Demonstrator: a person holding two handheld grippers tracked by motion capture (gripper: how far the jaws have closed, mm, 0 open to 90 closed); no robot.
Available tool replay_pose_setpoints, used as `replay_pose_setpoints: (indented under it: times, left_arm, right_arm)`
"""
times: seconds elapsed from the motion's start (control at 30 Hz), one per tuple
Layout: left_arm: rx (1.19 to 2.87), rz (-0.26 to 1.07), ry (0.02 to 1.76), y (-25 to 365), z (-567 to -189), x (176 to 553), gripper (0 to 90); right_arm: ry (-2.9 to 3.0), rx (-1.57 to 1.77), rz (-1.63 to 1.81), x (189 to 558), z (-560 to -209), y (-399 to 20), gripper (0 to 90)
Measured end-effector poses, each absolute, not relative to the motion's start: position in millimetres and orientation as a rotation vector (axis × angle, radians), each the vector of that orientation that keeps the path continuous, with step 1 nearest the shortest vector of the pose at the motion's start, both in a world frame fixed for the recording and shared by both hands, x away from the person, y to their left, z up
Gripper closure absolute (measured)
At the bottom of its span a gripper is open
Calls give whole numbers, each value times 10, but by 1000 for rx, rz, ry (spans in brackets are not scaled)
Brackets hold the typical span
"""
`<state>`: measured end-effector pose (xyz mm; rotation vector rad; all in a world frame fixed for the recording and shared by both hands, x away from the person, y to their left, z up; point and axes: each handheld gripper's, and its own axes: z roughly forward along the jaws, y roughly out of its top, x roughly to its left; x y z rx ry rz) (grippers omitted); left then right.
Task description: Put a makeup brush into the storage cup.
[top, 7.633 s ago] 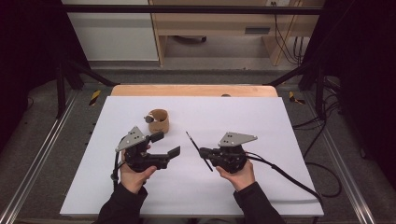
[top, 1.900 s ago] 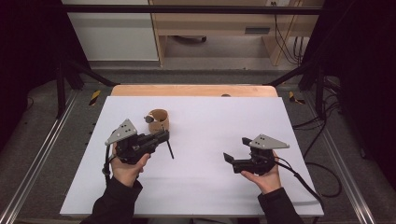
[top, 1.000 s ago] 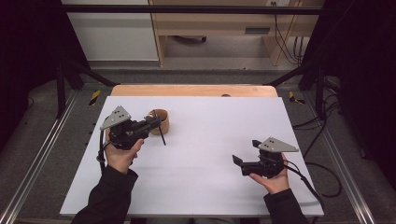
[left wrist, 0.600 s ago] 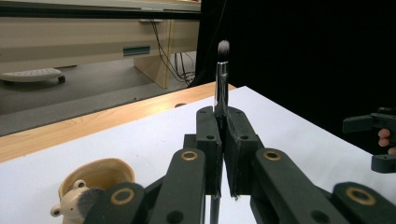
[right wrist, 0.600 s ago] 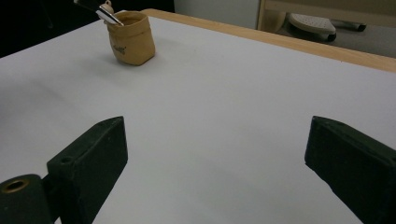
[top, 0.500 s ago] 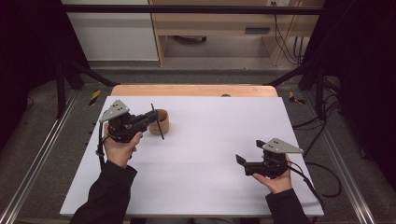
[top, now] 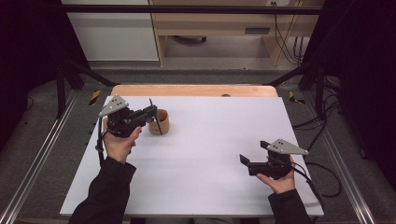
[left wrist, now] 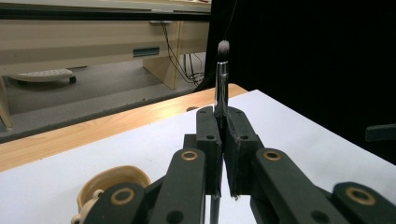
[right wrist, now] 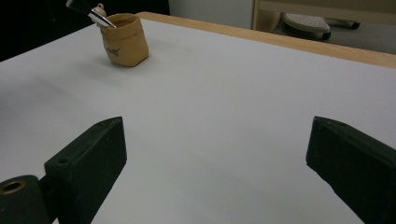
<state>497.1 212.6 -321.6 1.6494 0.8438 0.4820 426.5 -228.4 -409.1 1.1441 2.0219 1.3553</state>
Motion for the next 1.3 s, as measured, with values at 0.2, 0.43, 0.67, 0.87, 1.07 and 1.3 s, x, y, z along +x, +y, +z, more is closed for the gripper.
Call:
replay_pose_setpoints:
  times: [0.2, 0.43, 0.67, 0.87, 1.07, 1.3]
  left_arm:
    - [1648, 488, 848, 2119, -3192, 5031, 853]
    - [1652, 504, 853, 2104, -3160, 5118, 853]
    - [1657, 514, 869, 2098, -3167, 5213, 853]
    - [1665, 527, 883, 2089, -3194, 5310, 853]
    - [1668, 537, 903, 2075, -3232, 5409, 854]
    - [1683, 549, 925, 2042, -3284, 5501, 854]
  right_arm:
    - [2029, 1141, 1351, 4258, -4101, -2289, 56]
    - [2027, 1144, 1351, 4252, -4098, -2290, 55]
    - [2028, 1144, 1351, 4250, -4099, -2292, 54]
    - [2029, 1142, 1351, 4250, -4099, -2295, 54]
    - [2025, 1144, 1356, 4249, -4096, -2296, 54]
    - [2028, 1141, 1353, 4252, -4098, -2295, 53]
